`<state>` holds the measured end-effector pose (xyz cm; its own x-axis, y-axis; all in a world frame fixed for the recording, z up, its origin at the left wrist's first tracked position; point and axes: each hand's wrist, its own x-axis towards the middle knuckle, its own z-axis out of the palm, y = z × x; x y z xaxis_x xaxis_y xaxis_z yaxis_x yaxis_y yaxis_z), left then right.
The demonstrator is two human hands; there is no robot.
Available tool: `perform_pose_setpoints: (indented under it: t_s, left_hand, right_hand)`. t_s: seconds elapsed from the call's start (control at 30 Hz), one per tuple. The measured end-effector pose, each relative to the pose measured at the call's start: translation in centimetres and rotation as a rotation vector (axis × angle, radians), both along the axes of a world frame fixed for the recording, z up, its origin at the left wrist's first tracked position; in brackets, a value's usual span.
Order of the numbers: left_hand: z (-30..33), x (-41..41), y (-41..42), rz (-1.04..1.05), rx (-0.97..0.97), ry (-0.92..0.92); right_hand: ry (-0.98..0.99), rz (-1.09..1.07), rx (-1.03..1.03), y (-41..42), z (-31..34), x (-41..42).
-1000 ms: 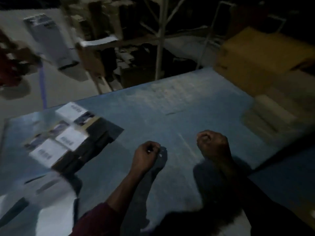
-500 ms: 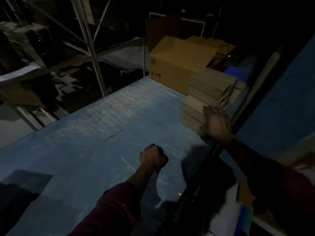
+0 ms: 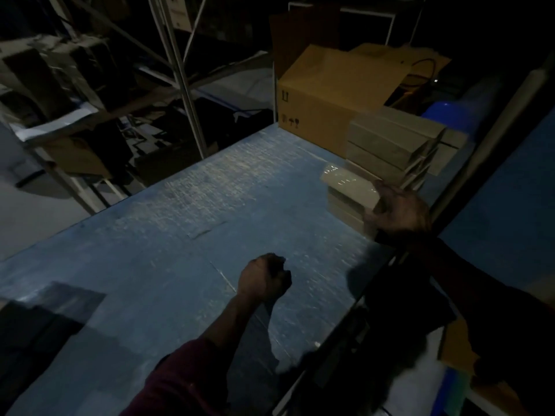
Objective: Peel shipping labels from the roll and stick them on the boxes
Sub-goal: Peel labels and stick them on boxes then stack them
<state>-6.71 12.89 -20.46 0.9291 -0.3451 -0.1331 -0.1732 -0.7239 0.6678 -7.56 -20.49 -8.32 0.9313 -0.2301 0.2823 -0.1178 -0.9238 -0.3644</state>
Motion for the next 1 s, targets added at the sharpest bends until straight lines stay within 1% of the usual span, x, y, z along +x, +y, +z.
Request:
perform_pose_setpoints:
  t_s: [0.03, 0.1, 0.13, 0.23, 0.33, 0.4, 0.47, 0.53, 0.57, 0.67, 0.73, 0.8, 0.9, 1.0]
  left_hand:
    - [0.8, -0.1, 0.8, 0.044, -0.074, 0.015]
    - [1.6, -0.2, 3.0, 0.128, -0.214, 0.007]
    - [1.8, -0.3, 4.4, 0.185, -0.273, -0.008]
    - [3.2, -1.6, 8.9, 0.392, -0.415, -0.005]
    - [5.1, -4.0, 13.0, 0.488, -0.513, -0.020]
    - [6.1, -6.1, 15.5, 0.460, -0.579, 0.017]
    - [6.9, -8.6, 17.9, 0.373, -0.599, 0.070]
    - [6.9, -11.2, 19.9, 0.316, -0.499, 0.042]
    - [6.7, -12.6, 20.9, 0.326, -0.449, 0.008]
    - [5.9, -16.5, 23.7, 0.422, -0.332, -0.091]
    - [5.3, -19.0, 25.3, 0.491, -0.253, -0.102]
    - [4.8, -21.2, 26.6, 0.568, -0.230, -0.087]
    - [4.2, -23.3, 28.0, 0.647, -0.197, -0.069]
    - [3.4, -24.6, 29.1, 0.637, -0.084, -0.085]
  right_hand:
    - [-0.061, -0.004, 0.133, 0.5, 0.5, -0.3]
    - [-0.078, -0.014, 0.561, 2.2, 1.2, -0.7]
    - [-0.078, 0.000, 0.724, 3.2, 1.3, -0.7]
    - [-0.027, 0.130, 0.925, 6.5, 0.4, -0.6]
    - [0.088, 0.237, 1.118, 11.5, -0.6, -1.3]
    - [0.206, 0.338, 1.125, 15.1, -1.6, -1.7]
    - [0.314, 0.428, 1.096, 18.6, -2.6, -1.9]
    - [0.430, 0.509, 1.072, 22.0, -3.3, -2.4]
    - [0.497, 0.552, 1.055, 23.7, -3.9, -2.6]
    - [0.680, 0.651, 1.022, 28.4, -5.2, -3.3]
    - [0.762, 0.675, 1.042, 31.1, -6.0, -3.5]
    - [0.809, 0.684, 1.057, 33.5, -6.4, -3.7]
    - [0.820, 0.724, 0.974, 36.4, -7.4, -4.2]
    - [0.842, 0.759, 0.914, 38.5, -8.6, -4.9]
